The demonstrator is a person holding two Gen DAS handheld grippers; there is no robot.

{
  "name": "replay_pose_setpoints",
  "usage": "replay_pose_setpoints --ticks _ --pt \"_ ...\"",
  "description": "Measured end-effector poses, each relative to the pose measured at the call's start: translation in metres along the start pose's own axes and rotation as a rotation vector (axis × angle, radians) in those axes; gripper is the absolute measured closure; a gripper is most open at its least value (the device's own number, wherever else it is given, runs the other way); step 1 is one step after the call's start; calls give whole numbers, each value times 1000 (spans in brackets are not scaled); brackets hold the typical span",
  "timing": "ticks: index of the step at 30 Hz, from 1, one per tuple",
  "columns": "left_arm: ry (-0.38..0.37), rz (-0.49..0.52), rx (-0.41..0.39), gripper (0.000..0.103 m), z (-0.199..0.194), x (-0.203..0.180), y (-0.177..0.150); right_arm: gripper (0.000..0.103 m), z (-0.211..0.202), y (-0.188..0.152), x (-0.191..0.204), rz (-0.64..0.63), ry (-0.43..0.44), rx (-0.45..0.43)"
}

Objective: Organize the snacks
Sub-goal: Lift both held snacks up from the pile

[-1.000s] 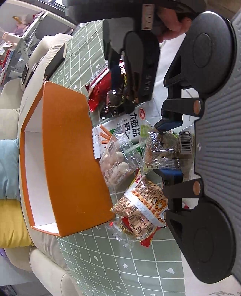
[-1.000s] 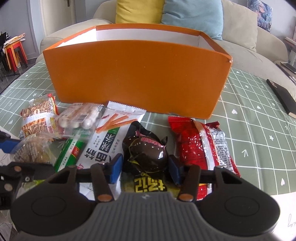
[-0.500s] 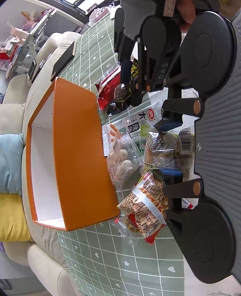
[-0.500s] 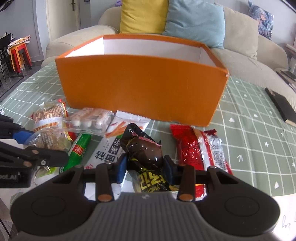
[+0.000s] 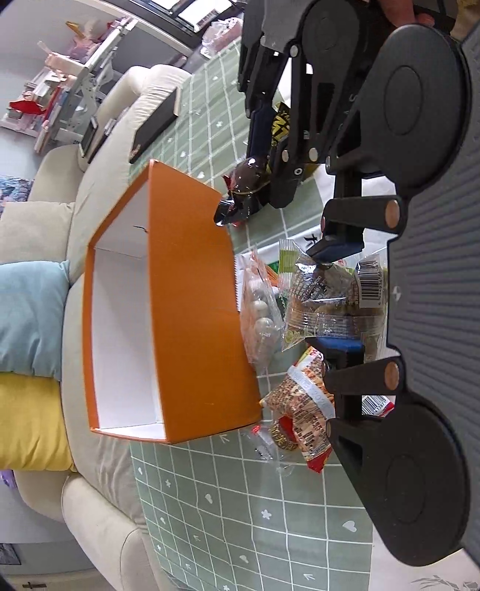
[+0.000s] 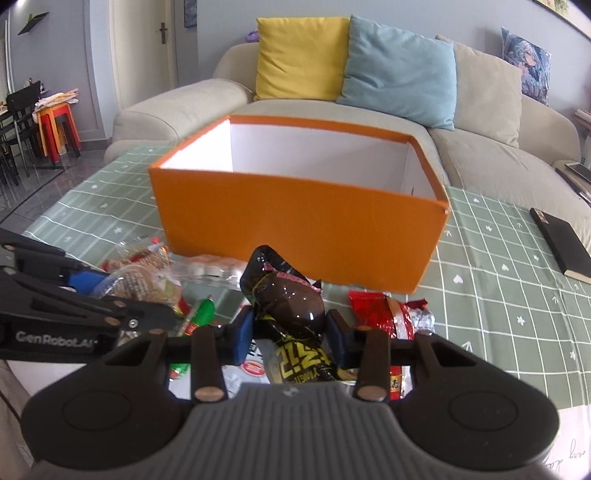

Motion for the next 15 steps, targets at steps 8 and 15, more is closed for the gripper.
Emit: replay_pose_setpoints --ticks 8,15 --pt "19 20 -76 58 -22 -5 22 63 -20 17 1 8 23 -51" --pt "40 48 -129 58 -35 -8 45 63 -34 34 2 -3 30 -91"
Point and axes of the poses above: each gripper's, at about its wrist camera, not at the fingertips, and z roughly the way its jaws point, x to its left, y to its top, the point moved 7 cm from there along z, roughly the way its jaws point, and after that the axes turned 4 degrees about -y, right-handed, at the moved point
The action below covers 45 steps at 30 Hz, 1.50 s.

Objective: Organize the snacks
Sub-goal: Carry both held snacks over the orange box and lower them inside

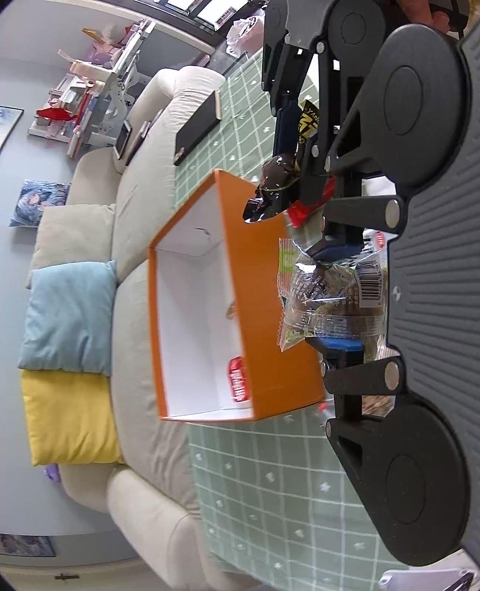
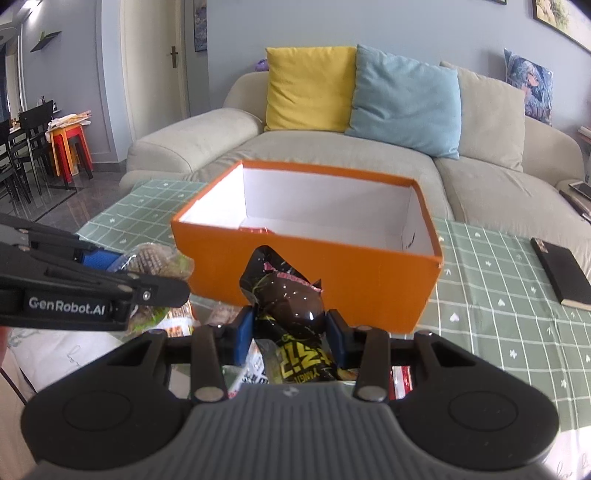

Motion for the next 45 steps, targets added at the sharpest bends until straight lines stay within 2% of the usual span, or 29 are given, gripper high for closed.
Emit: replay_pose_setpoints --ticks 10,21,31,36,45 --pt "30 75 -87 58 -3 -1 57 64 2 50 -9 -51 17 -48" --pt "29 69 -75 58 28 14 92 64 41 96 -24 -103 -10 -42" --pt "28 7 -4 58 72 36 108 63 104 107 -39 -137 -24 49" --pt "18 -37 65 58 102 47 107 63 131 108 -46 -150 -24 104" --pt "42 -66 192 58 154 63 96 63 185 102 -58 -141 -18 234"
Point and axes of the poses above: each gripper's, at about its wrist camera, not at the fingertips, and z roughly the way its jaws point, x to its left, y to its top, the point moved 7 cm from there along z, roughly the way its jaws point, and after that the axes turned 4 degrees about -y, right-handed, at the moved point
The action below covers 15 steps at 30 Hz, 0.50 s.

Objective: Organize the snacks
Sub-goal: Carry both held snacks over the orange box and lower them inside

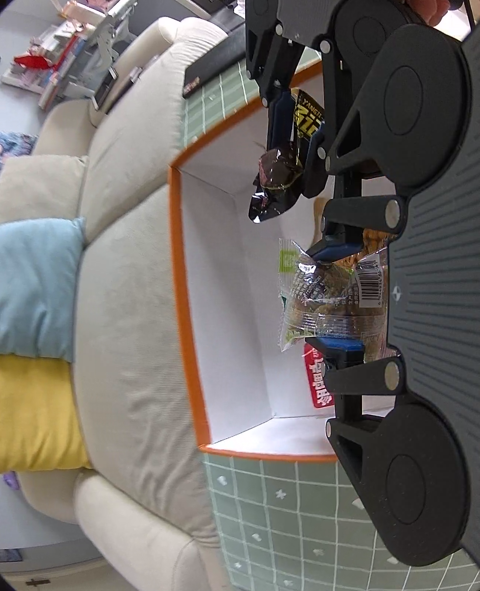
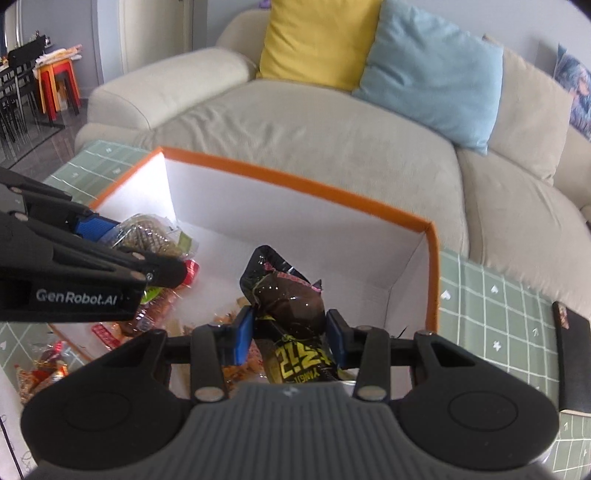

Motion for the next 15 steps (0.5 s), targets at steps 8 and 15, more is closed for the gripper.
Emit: replay_pose_setpoints --ticks 8,15 --pt "-20 -21 73 58 29 7 -4 63 36 -2 -1 -27 -8 93" --pt "6 -10 132 58 45 7 -5 63 51 -7 2 -63 -15 134"
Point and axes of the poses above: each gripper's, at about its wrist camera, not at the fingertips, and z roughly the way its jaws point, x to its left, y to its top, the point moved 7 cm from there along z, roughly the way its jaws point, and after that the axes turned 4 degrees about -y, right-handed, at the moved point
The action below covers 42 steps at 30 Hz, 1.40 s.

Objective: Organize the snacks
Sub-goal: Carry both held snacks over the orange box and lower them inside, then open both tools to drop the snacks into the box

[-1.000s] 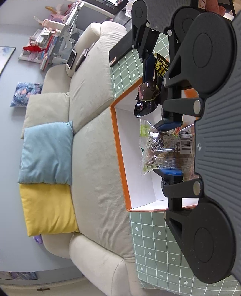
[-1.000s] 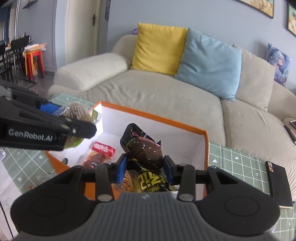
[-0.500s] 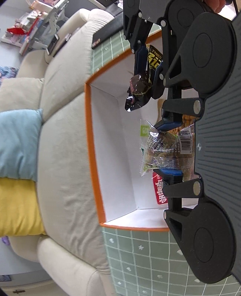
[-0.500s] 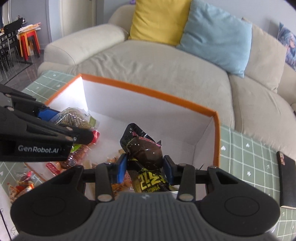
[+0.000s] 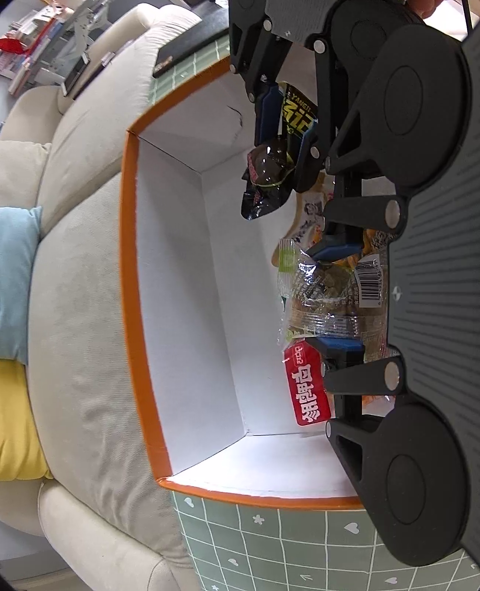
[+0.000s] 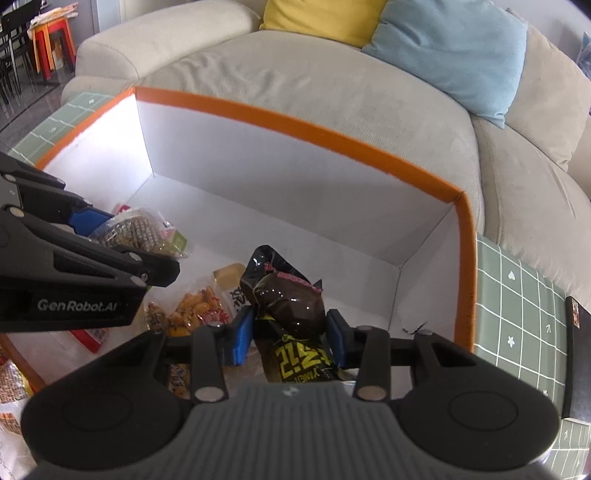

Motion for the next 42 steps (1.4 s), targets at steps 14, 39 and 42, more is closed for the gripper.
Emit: replay_pose_setpoints --ticks 14,39,42 --pt "56 8 97 58 18 2 -5 62 13 1 -2 1 37 73" --pt "135 23 37 32 -13 3 -7 36 -7 -1 -3 -18 -26 77" --pt "124 21 -18 32 -29 -3 -5 35 -20 1 -6 2 -36 51"
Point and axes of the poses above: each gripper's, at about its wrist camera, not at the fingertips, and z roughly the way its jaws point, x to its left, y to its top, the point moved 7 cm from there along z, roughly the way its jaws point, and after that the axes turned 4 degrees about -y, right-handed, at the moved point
